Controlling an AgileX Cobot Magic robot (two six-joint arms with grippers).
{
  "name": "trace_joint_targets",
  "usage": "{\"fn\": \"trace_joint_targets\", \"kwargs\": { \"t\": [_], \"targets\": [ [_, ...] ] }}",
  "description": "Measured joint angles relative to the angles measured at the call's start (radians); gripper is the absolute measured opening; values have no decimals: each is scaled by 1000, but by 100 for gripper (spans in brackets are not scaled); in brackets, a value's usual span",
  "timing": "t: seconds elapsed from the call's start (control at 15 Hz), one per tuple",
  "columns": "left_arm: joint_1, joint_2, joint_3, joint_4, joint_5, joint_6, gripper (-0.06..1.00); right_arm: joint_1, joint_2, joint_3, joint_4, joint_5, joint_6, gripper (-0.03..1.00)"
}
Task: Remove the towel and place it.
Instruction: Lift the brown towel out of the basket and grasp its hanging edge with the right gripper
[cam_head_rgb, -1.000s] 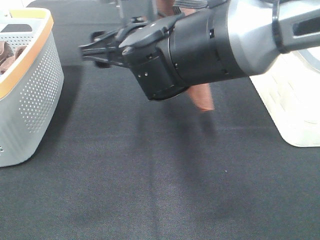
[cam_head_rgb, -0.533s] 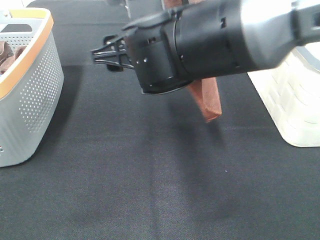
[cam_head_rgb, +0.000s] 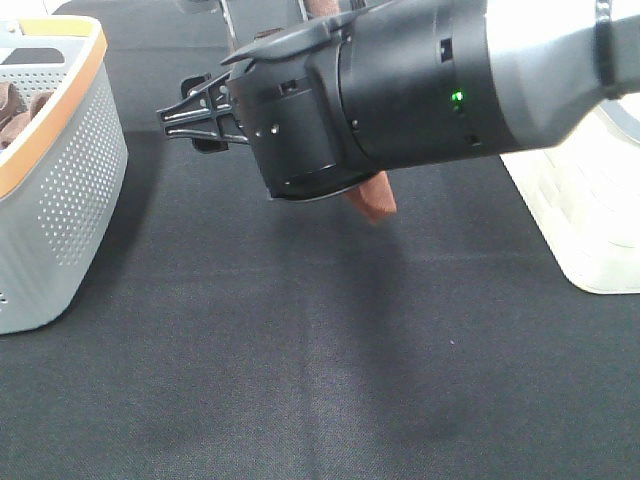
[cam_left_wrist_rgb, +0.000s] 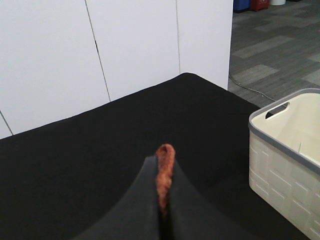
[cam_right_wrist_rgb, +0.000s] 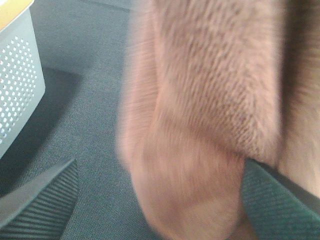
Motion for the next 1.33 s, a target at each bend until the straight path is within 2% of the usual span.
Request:
{"fn": "trace_joint_targets", "kwargs": {
  "t": [0.2, 0.53, 0.67, 0.87, 1.07, 1.33],
  "targets": [
    [0, 0, 0, 6, 60, -4, 0, 0, 0, 0, 0, -9, 3, 83],
    [0, 0, 0, 6, 86, -4, 0, 0, 0, 0, 0, -20, 3, 83],
    [0, -3, 0, 6, 86, -4, 0, 0, 0, 0, 0, -70, -6, 83],
    [0, -15, 0, 7, 86, -4, 0, 0, 0, 0, 0, -155, -57, 83],
    [0, -15, 0, 33, 86, -4, 0, 0, 0, 0, 1, -182, -76, 83],
    [0, -15, 0, 59, 86, -4, 0, 0, 0, 0, 3, -200, -164, 83]
  ]
}}
